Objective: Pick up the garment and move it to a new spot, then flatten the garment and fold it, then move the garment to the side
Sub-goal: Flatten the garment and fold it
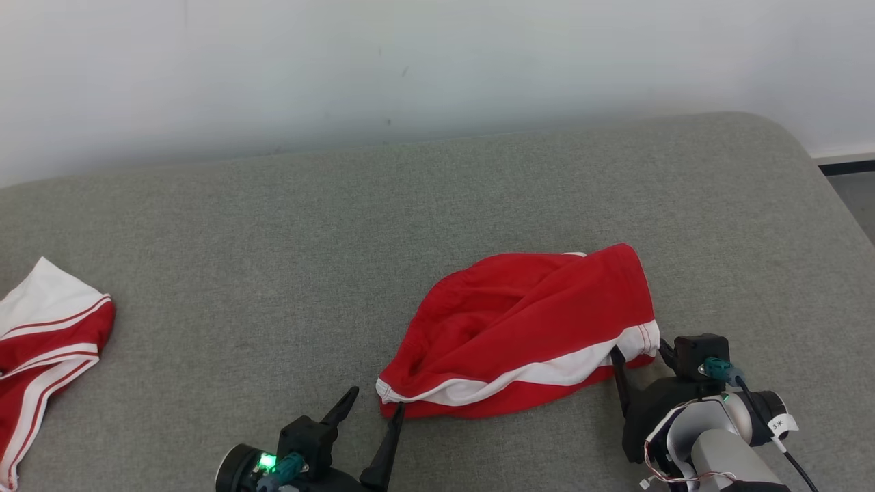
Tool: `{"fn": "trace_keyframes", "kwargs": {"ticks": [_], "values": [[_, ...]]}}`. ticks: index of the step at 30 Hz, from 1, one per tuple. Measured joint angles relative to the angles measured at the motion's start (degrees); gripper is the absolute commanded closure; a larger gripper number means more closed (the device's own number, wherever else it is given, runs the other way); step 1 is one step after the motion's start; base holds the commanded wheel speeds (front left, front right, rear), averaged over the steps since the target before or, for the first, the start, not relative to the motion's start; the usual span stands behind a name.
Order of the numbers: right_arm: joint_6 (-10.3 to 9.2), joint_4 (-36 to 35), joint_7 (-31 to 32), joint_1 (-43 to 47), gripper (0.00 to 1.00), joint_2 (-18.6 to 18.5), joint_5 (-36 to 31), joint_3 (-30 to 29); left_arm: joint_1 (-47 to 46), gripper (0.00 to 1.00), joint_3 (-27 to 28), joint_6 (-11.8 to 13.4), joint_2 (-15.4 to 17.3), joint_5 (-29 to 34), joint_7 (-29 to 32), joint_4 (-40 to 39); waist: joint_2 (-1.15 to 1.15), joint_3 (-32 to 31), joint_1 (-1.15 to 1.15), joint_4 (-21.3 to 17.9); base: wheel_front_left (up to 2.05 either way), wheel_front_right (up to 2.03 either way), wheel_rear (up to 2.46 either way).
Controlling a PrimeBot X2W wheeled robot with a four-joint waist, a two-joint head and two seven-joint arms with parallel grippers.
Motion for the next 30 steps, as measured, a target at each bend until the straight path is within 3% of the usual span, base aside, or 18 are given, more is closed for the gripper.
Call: {"fn": "trace_keyframes", "kwargs": {"ticks": [24,26,27,28,30], "values": [[0.00,7.12,-5.69,-5.15,0.00,-0.07,2.91,5.58,-4.66,0.00,-4.02,0.00,0.48,-2.15,-0.01,4.57,0.00,1.15,-0.01,-0.03,0.00,0.00,0.00],[0.00,7.22,-5.90,-5.16,0.00,-0.02,2.92,5.86,-4.66,0.17,-4.20,0.00,0.46,-2.50,-0.01,4.69,0.00,1.01,-0.01,-0.02,0.00,0.00,0.00],[0.00,7.23,-6.19,-5.13,0.00,-0.01,2.91,6.11,-4.66,0.55,-4.36,0.00,0.45,-2.78,-0.01,4.79,0.00,0.93,-0.01,-0.03,0.00,0.00,0.00],[0.00,7.23,-6.22,-5.11,0.00,0.01,2.91,6.33,-4.65,0.61,-4.49,0.00,0.44,-2.92,-0.01,4.89,0.00,0.82,-0.01,-0.05,0.00,0.00,0.00],[0.00,7.27,-6.30,-5.03,0.00,0.08,2.91,6.72,-4.64,0.95,-4.69,0.00,0.42,-3.28,-0.01,5.01,0.00,0.60,-0.01,-0.14,0.00,0.00,0.00]]}}
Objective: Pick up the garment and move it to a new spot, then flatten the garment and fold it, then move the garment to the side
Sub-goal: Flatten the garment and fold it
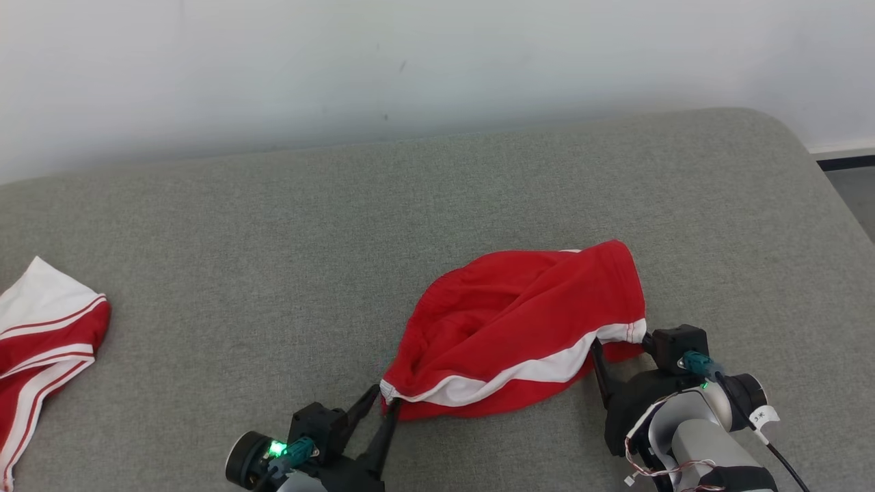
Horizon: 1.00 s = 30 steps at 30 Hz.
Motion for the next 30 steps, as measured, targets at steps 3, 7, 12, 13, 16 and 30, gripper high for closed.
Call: {"fn": "trace_keyframes", "kwargs": {"ticks": [3,7,12,13,16,30], "values": [[0.00,0.00,-0.41,0.51,0.53,0.11,0.01,0.68,0.05,1.00,-0.07,0.00,-0.03,-0.44,0.00,-0.07,0.00,-0.44,0.00,-0.26,0.00,0.00,0.00],[0.00,-0.18,-0.51,1.07,1.00,0.21,0.33,1.80,0.12,1.00,-0.34,0.00,-0.11,-0.55,0.01,-0.49,0.00,-1.18,0.00,-0.67,0.00,0.00,0.00],[0.00,-2.35,-0.94,1.44,1.00,-0.21,1.11,2.31,0.36,1.00,-0.53,0.00,-0.24,-1.29,0.00,-2.03,0.00,-2.22,0.00,-1.01,0.00,0.00,0.00],[0.00,-3.02,-1.00,1.73,1.00,-0.29,1.33,2.31,0.50,1.00,-0.34,0.00,-0.23,-1.48,0.00,-2.69,0.00,-2.45,0.00,-1.03,0.00,0.00,0.00],[0.00,-5.34,-1.15,2.59,1.00,-0.55,2.57,2.32,1.07,1.00,0.27,0.00,-0.27,-1.72,0.01,-4.66,0.00,-3.20,-0.01,-1.01,0.00,0.00,0.00],[0.00,-23.09,2.50,-1.03,1.00,-2.65,10.84,2.27,-5.05,1.00,4.92,-0.01,0.22,-7.30,0.54,-11.61,0.00,-3.84,-0.01,-0.85,0.00,0.00,0.00]]}}
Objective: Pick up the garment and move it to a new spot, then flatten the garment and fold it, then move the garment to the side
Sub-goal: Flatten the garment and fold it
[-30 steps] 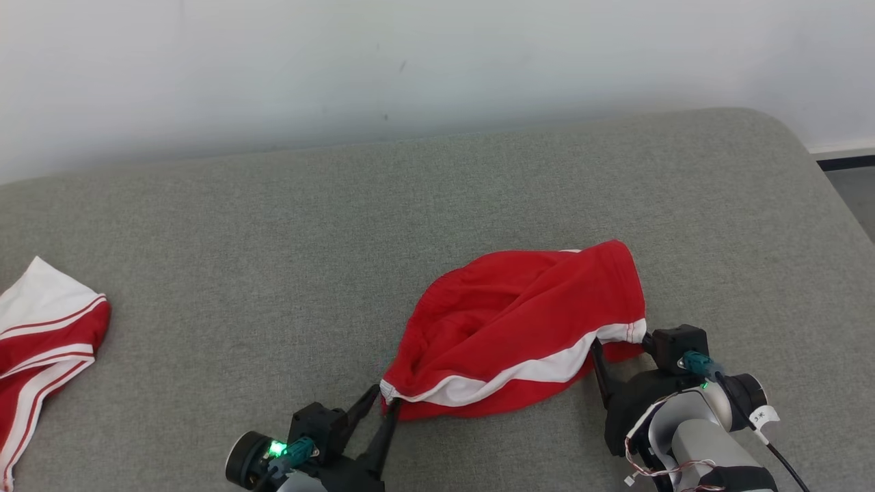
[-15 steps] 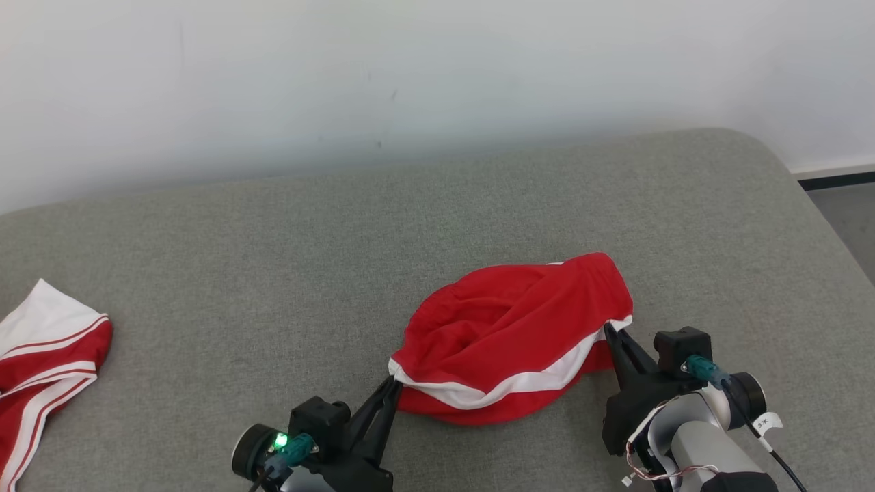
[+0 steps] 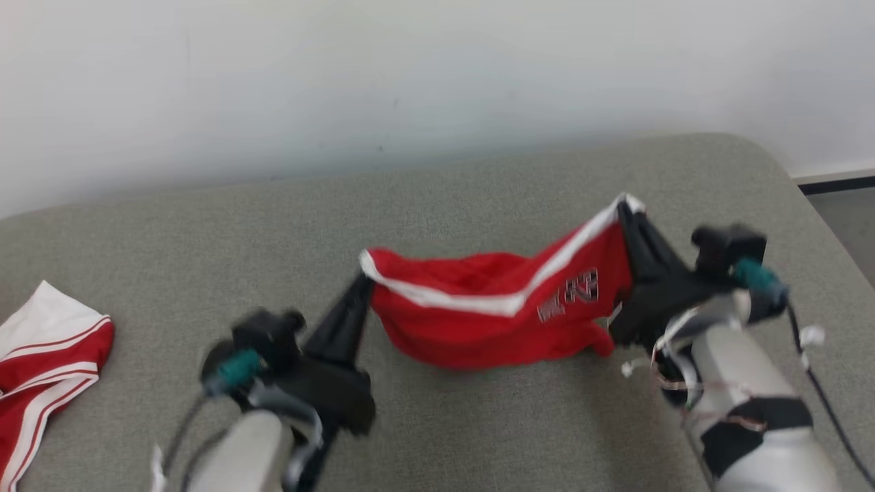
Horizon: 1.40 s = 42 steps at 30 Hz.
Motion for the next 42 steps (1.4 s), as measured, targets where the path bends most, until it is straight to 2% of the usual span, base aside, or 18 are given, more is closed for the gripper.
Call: {"fn": "trace_keyframes", "kwargs": {"ticks": [4,8,10,14,17,20,22,24,25,27,33,38,42], "values": [[0.00,-0.71,4.33,-7.45,1.00,-0.36,1.07,-0.07,-7.89,1.00,3.61,0.97,1.49,-1.87,2.76,1.97,0.00,2.04,0.00,-0.49,0.00,0.00,0.00],[0.00,2.24,6.73,-17.76,1.00,-0.03,1.29,0.78,-18.28,1.00,6.10,1.29,2.61,-3.32,5.35,4.05,0.00,5.51,0.01,-1.17,0.00,0.00,0.00],[0.00,4.23,6.75,-23.35,1.00,0.54,0.66,1.22,-23.58,1.00,8.20,2.47,3.22,-4.07,5.78,4.83,0.01,7.75,0.02,-1.62,0.00,0.00,0.00],[0.00,9.31,2.91,-36.00,1.00,1.97,-0.09,-3.68,-34.89,1.00,11.03,4.48,5.09,-3.88,4.41,6.88,0.01,12.94,0.02,-2.78,0.00,0.00,0.00],[0.00,11.81,-0.77,-43.39,1.00,2.91,-1.59,-4.91,-42.05,1.00,12.41,5.59,4.83,-3.80,2.23,8.61,0.01,16.96,0.03,-3.63,0.00,0.00,0.00],[0.00,11.38,-3.27,-49.63,1.00,3.63,-3.52,-6.17,-47.47,1.00,13.61,6.34,4.79,-3.43,0.46,8.93,0.01,20.73,0.03,-4.37,0.00,0.00,0.00],[0.00,8.68,-3.65,-52.24,1.00,3.76,-5.24,-7.69,-49.98,1.00,14.39,6.41,4.37,-3.23,-0.12,8.33,0.01,23.04,0.04,-4.76,0.00,0.00,0.00],[0.00,1.94,-3.85,-52.80,1.00,3.72,-7.95,-9.22,-51.57,1.00,15.39,5.90,3.70,-2.98,-0.36,6.60,0.01,25.14,0.04,-5.07,0.00,0.00,0.00],[0.00,1.94,-3.85,-52.80,1.00,3.72,-7.95,-9.22,-51.57,1.00,15.39,5.90,3.70,-2.98,-0.36,6.60,0.01,25.14,0.04,-5.07,0.00,0.00,0.00],[0.00,-5.77,-3.92,-50.90,1.00,3.74,-11.83,-9.04,-51.61,1.00,18.58,5.19,2.11,-2.36,-0.52,1.22,0.01,27.84,0.03,-5.25,0.00,0.00,0.00],[0.00,-5.14,-3.88,-39.70,1.00,3.16,-13.38,-3.35,-40.49,1.00,18.84,2.75,-0.58,-0.11,-0.47,-0.56,0.02,30.50,0.04,-3.82,0.00,0.00,0.00],[0.00,-5.42,-3.90,-31.92,1.00,-0.66,-10.05,1.18,-32.08,1.00,17.94,1.34,-0.99,-0.07,-0.53,-3.07,0.01,29.42,0.02,-2.14,0.00,0.00,0.00],[0.00,-6.33,-3.90,-24.68,1.00,-2.70,-7.92,4.04,-24.61,1.00,15.57,0.88,-1.09,-2.92,-0.53,-3.75,0.00,26.91,0.01,-1.31,0.00,0.00,0.00]]}}
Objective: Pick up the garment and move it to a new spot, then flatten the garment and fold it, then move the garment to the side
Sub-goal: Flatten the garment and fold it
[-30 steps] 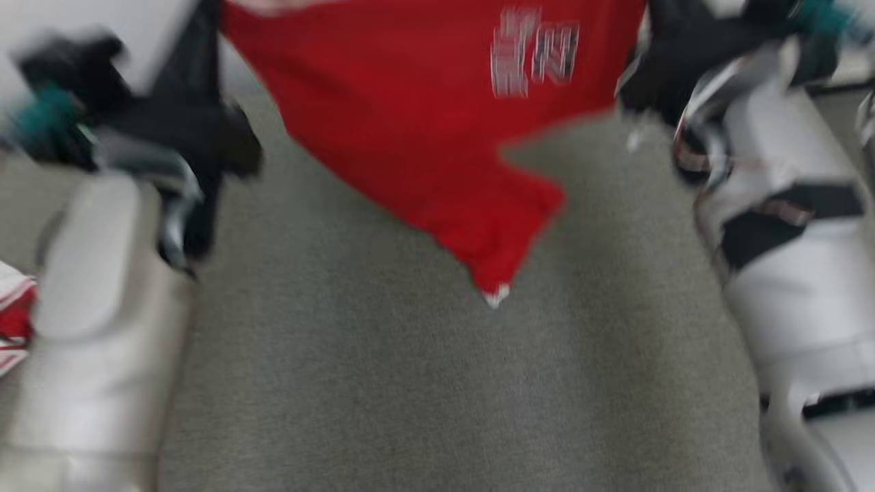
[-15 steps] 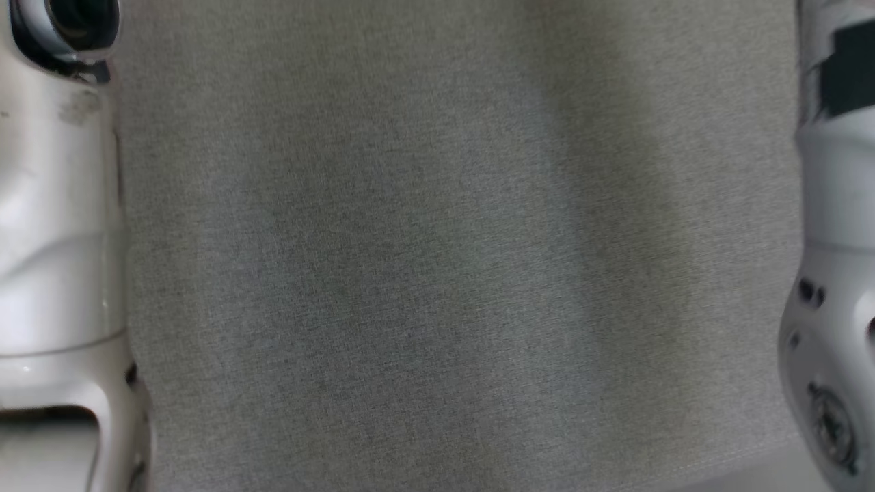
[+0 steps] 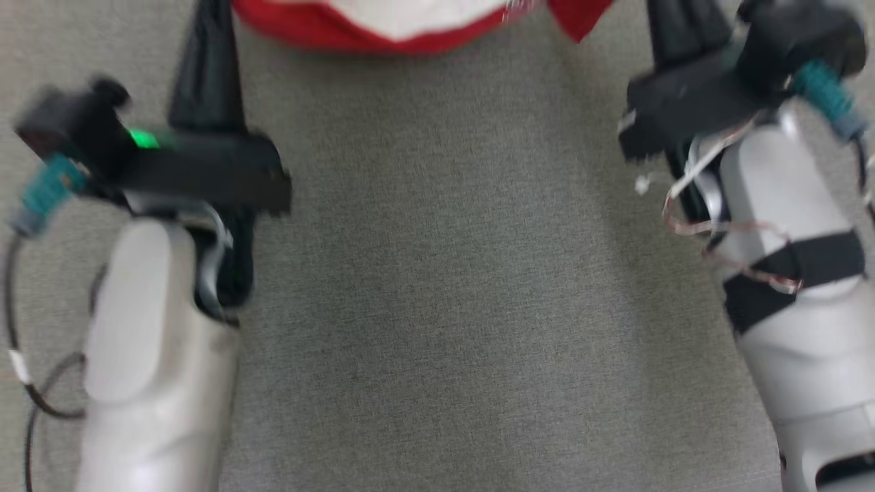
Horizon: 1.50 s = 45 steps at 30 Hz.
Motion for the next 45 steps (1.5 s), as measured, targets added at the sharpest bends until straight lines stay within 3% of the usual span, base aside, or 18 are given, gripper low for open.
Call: {"fn": "trace_keyframes", "kwargs": {"ticks": [3,9,14,23,30,38,45], "values": [[0.00,0.77,1.88,5.64,1.00,-1.89,1.80,2.50,6.13,1.00,-2.24,0.00,-0.04,-1.87,0.00,0.59,0.00,-2.52,0.00,0.25,0.00,0.00,0.00],[0.00,-1.77,11.69,16.62,1.00,-5.35,4.83,5.63,17.68,1.00,-5.16,1.35,-0.08,-2.37,0.00,2.26,-0.01,-8.27,-0.01,0.45,0.00,0.00,0.00],[0.00,-8.62,21.27,26.04,1.00,-8.55,7.49,7.50,25.66,1.00,-5.03,2.85,-0.10,-2.32,0.00,4.50,-0.02,-13.23,-0.02,0.60,0.00,0.00,0.00],[0.00,-24.62,45.40,44.95,1.00,-14.74,13.59,9.44,35.42,1.00,-6.57,3.13,0.10,-1.31,0.08,8.59,-0.02,-21.15,-0.02,0.74,0.00,0.00,0.00],[0.00,-32.47,56.75,57.29,1.00,-16.31,13.80,6.99,43.73,1.00,-7.14,3.85,1.01,-2.31,4.76,7.99,-0.02,-25.33,-0.02,0.56,0.00,0.00,0.00],[0.00,-38.42,65.14,66.41,1.00,-15.43,14.17,1.72,53.34,1.00,-8.89,6.80,2.91,-2.32,12.63,-0.10,-0.01,-27.18,-0.01,0.78,0.00,0.00,0.00],[0.00,-41.84,62.05,65.66,1.00,-14.73,10.98,-1.68,56.53,1.00,-10.09,8.14,3.69,-2.75,16.81,-10.57,-0.01,-27.26,0.00,2.05,0.00,0.00,0.00]]}}
